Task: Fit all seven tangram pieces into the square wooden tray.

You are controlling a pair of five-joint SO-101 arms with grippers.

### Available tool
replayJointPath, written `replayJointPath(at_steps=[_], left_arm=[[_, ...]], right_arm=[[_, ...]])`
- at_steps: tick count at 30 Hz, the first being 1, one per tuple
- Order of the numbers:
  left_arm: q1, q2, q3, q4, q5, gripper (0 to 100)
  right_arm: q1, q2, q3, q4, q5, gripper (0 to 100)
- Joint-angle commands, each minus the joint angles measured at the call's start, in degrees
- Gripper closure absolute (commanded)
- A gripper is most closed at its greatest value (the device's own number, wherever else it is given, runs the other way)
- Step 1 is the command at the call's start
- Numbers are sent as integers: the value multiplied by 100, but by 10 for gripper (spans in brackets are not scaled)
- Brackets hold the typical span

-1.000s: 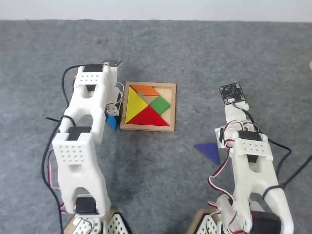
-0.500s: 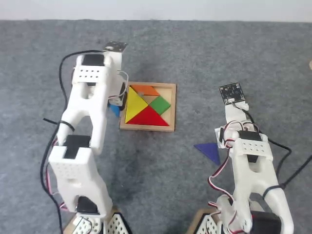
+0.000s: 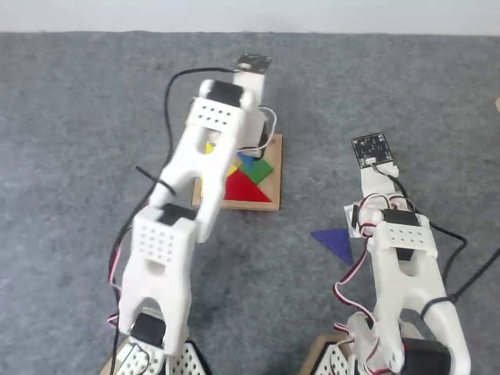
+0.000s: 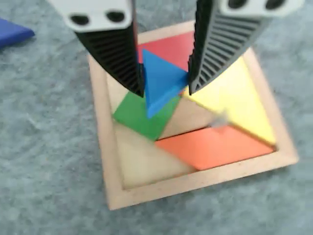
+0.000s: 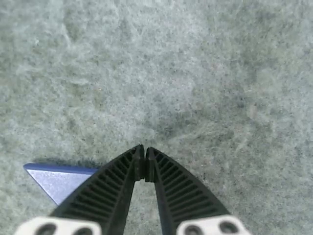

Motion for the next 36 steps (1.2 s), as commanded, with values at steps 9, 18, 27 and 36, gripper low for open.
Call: replayJointPath(at_steps=[9, 18, 27, 36], left_arm=[[624, 1187, -1613, 905, -703, 989], [756, 633, -664, 879, -677, 989], [607, 633, -664, 782, -193, 988], [536, 607, -690, 809, 730, 988]], right_arm=[[-57, -180, -18, -110, 44, 979], [-57, -180, -18, -110, 44, 979], [-57, -180, -18, -110, 44, 979], [-57, -180, -18, -110, 44, 979]])
